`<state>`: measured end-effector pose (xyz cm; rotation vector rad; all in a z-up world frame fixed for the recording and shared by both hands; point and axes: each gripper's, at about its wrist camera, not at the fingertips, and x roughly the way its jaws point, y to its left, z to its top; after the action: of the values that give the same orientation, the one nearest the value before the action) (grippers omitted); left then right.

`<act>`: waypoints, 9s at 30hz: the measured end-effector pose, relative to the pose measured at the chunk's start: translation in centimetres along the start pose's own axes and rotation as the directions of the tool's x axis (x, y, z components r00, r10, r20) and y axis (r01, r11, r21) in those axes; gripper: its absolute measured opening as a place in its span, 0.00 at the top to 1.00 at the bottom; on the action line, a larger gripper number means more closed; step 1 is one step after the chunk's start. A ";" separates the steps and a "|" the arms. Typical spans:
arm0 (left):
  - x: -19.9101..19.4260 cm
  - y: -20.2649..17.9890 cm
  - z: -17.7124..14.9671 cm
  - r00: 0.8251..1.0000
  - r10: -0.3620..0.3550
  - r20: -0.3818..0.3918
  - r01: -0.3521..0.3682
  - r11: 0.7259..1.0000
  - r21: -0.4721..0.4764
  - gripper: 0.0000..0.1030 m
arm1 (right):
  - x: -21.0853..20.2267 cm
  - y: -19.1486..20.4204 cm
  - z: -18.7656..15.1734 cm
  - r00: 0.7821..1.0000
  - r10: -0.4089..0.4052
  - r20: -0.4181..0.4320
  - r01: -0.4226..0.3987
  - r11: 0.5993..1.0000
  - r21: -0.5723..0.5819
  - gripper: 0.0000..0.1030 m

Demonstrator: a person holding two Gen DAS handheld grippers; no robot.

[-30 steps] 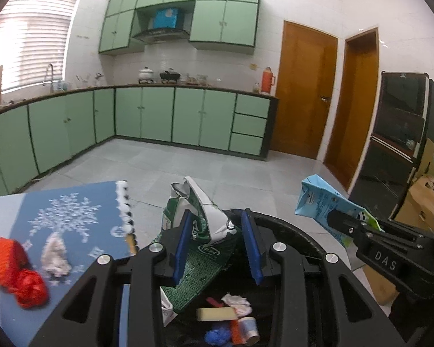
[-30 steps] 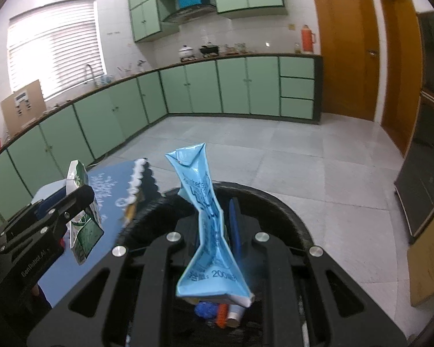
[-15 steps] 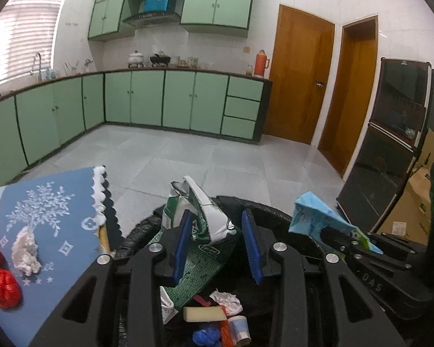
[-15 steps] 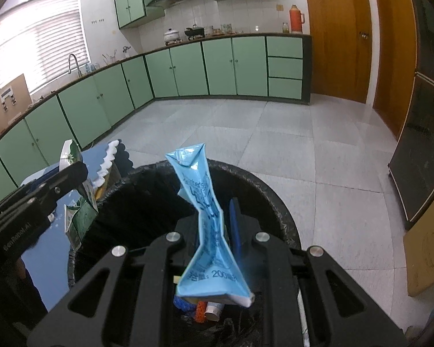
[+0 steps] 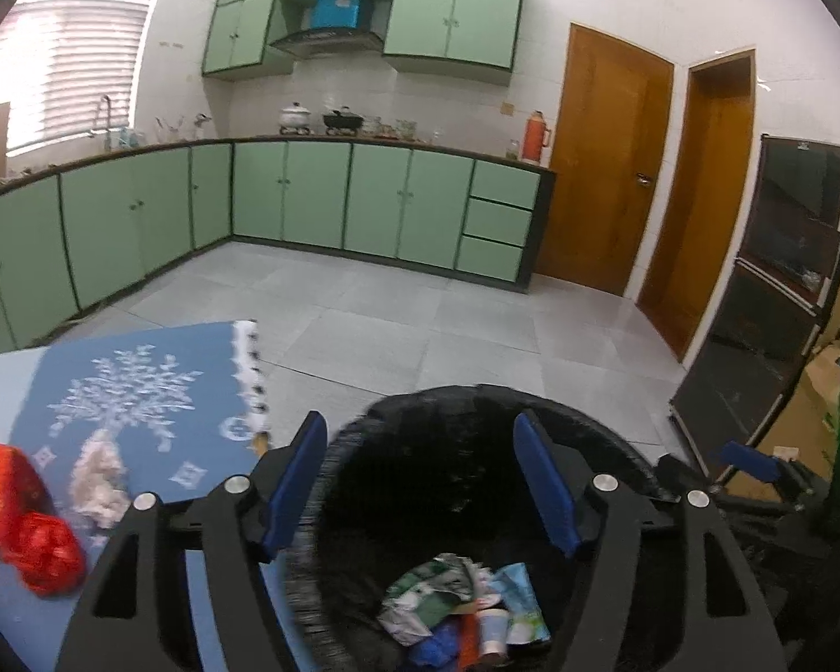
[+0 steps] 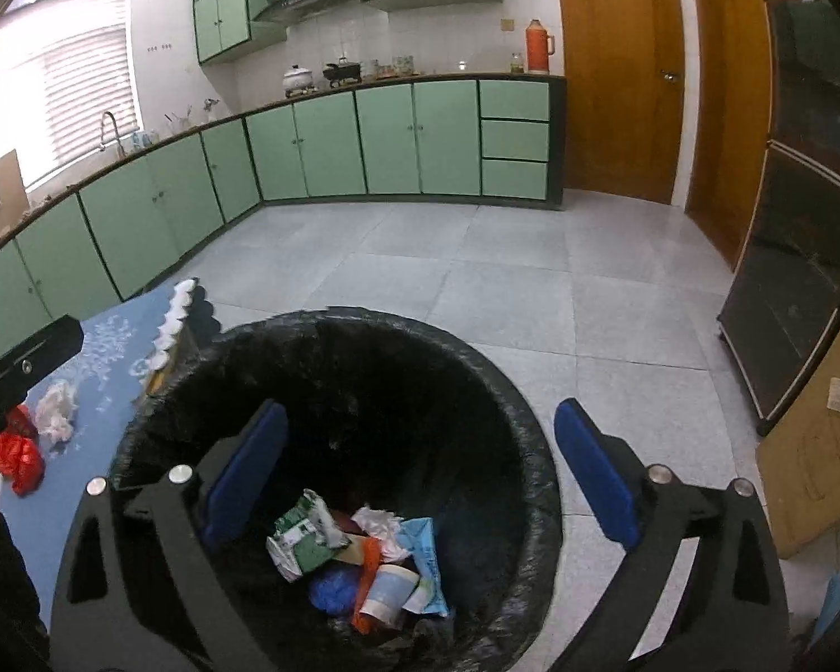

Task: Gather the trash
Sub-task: 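Move both open tools back over the remaining trash on the table, then grasp the white tissue on the tablecloth with the right tool, then grasp the red packet with the left tool, then carry the red packet and tissue over the bin and open both tools, then move both open tools back toward the orange foam net on the table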

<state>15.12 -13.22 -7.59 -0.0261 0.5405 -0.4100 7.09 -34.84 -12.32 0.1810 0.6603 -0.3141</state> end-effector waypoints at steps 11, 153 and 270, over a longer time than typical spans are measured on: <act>-5.4 8.0 -0.7 0.984 0.176 0.031 -0.174 0.984 -0.047 0.33 | -2.4 7.3 1.2 0.989 0.138 0.045 -0.134 0.988 -0.077 0.08; -12.5 16.5 -1.3 0.939 0.332 0.084 -0.322 0.940 -0.114 0.72 | -6.4 25.8 2.2 0.882 0.467 -0.062 -0.463 0.835 -0.299 0.90; -13.5 28.2 -5.9 0.861 0.509 -0.010 -0.504 0.850 -0.153 0.33 | -1.7 33.0 -1.6 0.902 0.428 -0.049 -0.424 0.862 -0.277 0.06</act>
<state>12.13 18.41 -9.66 -0.0333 0.5238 0.1519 16.20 -3.10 -10.29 0.0479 0.6249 0.2086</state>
